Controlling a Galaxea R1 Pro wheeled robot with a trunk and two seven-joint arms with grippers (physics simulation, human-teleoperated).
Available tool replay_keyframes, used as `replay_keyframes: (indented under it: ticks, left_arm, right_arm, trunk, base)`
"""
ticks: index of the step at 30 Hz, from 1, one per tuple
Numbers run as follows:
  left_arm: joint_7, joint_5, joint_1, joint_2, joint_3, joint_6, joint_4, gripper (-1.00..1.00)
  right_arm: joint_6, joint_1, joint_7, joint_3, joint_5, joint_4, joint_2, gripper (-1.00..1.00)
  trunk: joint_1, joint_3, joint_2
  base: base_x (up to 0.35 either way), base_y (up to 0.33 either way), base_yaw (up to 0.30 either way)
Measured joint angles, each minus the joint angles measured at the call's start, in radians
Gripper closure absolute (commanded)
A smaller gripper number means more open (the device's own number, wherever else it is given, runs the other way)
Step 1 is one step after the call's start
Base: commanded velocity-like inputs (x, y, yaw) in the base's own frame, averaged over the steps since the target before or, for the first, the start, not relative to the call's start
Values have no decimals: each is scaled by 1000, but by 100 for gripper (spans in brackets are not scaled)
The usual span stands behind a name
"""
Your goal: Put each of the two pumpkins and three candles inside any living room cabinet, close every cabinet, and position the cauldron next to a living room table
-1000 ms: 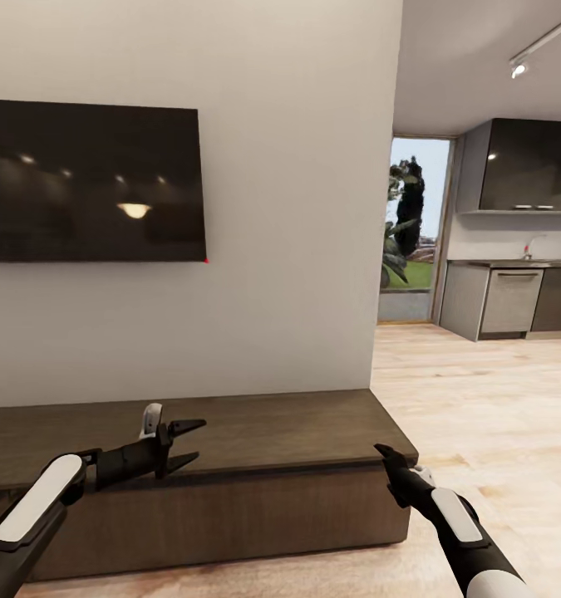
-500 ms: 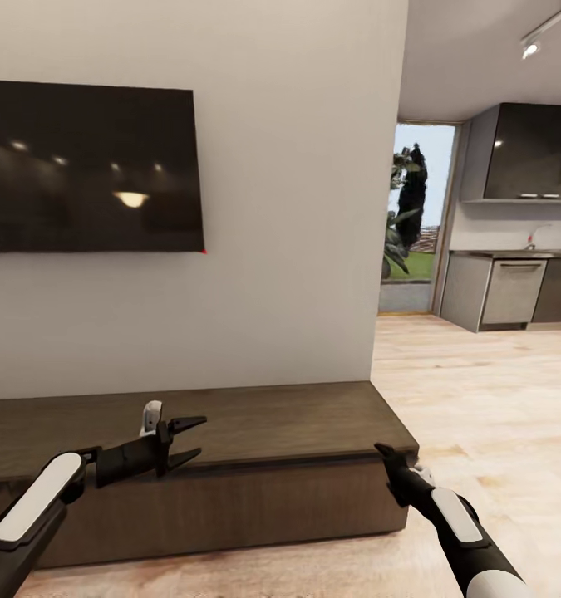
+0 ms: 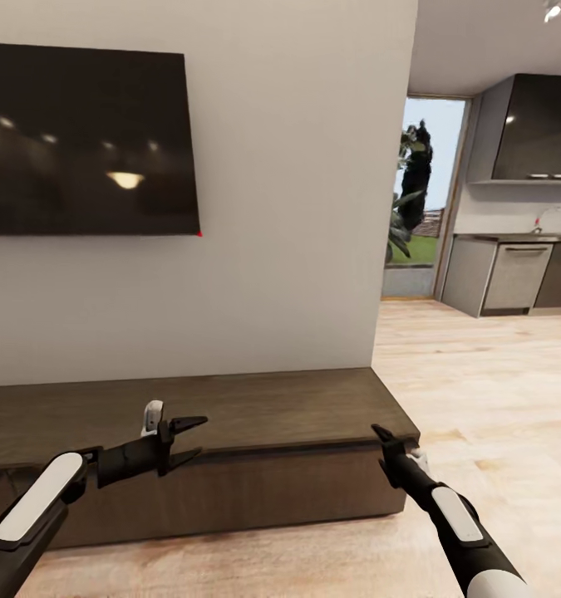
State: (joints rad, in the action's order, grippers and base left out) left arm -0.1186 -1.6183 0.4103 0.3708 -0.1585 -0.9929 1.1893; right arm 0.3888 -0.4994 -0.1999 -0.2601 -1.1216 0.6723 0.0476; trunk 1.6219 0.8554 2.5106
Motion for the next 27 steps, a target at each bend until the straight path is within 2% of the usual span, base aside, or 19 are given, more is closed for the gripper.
replay_keyframes:
  ticks: [19, 22, 27]
  left_arm:
    - [0, 0, 0, -3, -1, 0, 10, -100]
    - [0, 0, 0, -4, -2, 0, 12, -100]
    - [0, 0, 0, -5, -2, 0, 14, -100]
  right_arm:
    - [1, 0, -17, 0, -3, -5, 0, -100]
    - [0, 0, -23, 0, -31, -5, 0, -100]
    - [0, 0, -58, 1, -50, -5, 1, -100]
  trunk:
    - [9, 74, 4]
    - [10, 85, 5]
    - [12, 105, 6]
  base:
    - [0, 0, 0]
    - [0, 0, 0]
    - [0, 0, 0]
